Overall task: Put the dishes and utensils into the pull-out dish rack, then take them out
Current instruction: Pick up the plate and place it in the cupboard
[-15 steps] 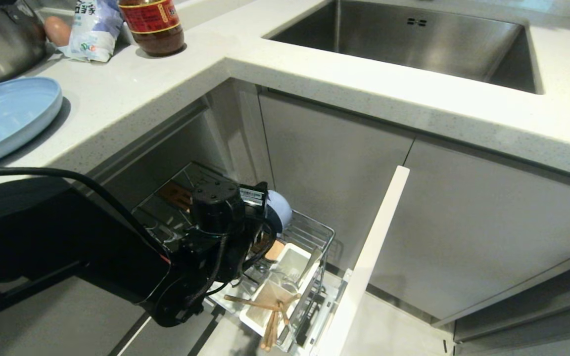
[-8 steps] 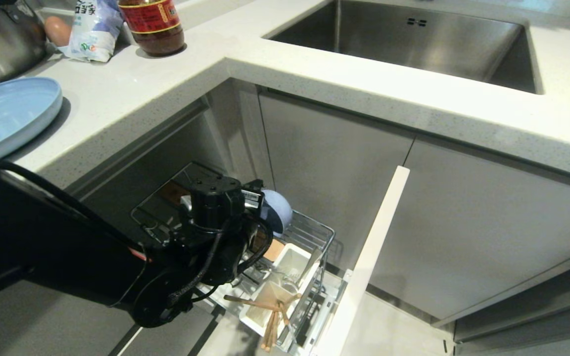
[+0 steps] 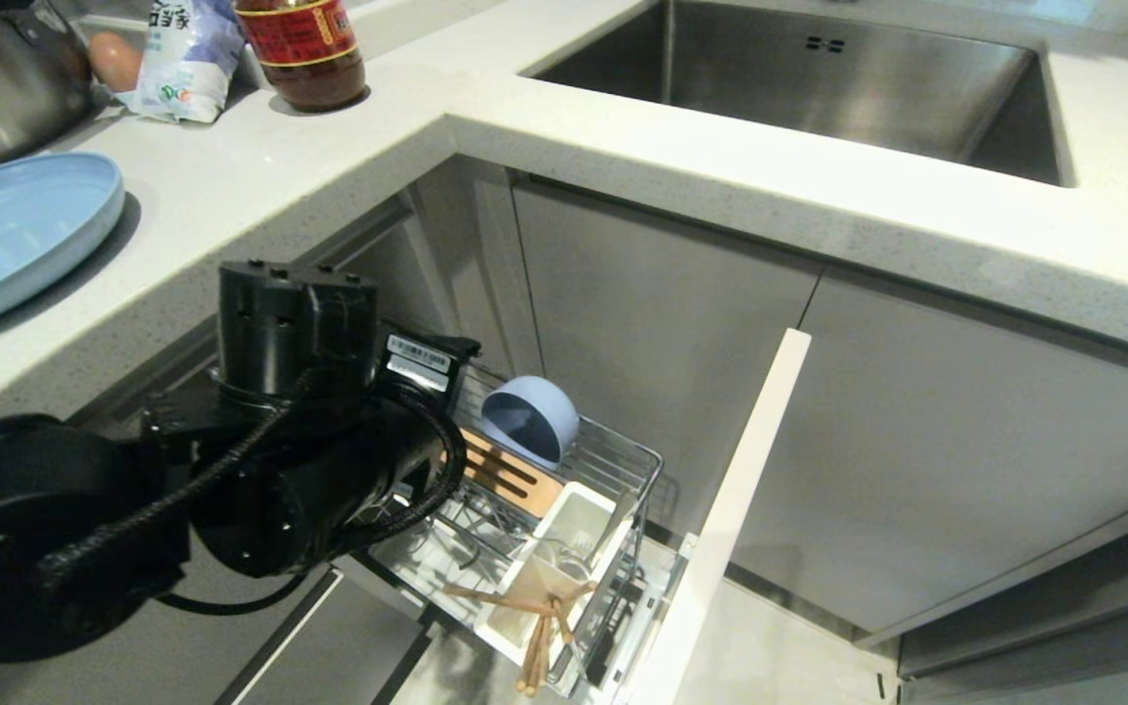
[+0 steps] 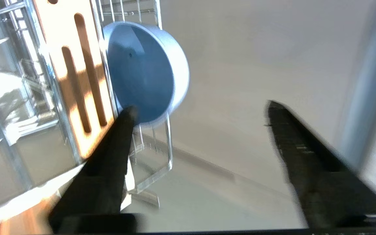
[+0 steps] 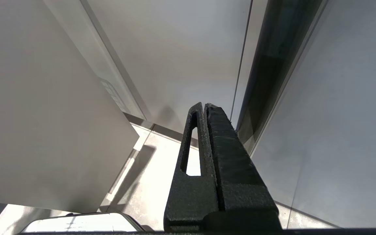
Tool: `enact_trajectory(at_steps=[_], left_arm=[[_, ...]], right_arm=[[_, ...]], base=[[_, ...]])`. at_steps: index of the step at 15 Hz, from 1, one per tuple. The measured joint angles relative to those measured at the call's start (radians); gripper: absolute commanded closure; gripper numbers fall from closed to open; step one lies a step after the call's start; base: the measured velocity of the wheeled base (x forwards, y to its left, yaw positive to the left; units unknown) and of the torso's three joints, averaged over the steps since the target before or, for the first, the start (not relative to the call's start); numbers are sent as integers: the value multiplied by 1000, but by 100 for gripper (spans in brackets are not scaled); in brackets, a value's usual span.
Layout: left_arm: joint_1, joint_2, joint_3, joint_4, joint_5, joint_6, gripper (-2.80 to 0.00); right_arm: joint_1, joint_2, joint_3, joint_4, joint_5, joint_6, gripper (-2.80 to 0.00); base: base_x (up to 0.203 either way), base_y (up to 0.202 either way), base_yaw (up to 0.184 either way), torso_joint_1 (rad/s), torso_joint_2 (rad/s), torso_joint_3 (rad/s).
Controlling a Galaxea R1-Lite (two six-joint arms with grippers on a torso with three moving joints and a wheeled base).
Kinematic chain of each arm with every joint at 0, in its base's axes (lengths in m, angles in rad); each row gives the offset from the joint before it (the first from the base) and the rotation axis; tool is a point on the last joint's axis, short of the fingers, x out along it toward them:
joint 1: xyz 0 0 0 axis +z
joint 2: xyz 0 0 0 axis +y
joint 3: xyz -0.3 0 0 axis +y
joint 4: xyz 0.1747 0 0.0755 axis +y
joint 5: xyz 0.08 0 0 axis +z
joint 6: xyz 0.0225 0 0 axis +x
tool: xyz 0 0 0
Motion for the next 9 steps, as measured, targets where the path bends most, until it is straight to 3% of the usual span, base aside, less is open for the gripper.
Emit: enact_trajectory(at_steps=[3,5,7,9], left_arm=[[-39,-115,-41,111,-3,27,0],[-59,-195,-63,137,-4,105,0],[-66,-274,-112,142,-8,229,0],[-68,-335,-190,140,-12,411,0]], right_arm=[[0,0,0,0,0,0,0],[0,0,0,0,0,0,0],[0,0,0,0,0,0,0],[0,0,0,0,0,0,0]], base=[[0,0,0,0,0,0],[0,0,0,0,0,0],[0,0,0,0,0,0],[0,0,0,0,0,0]])
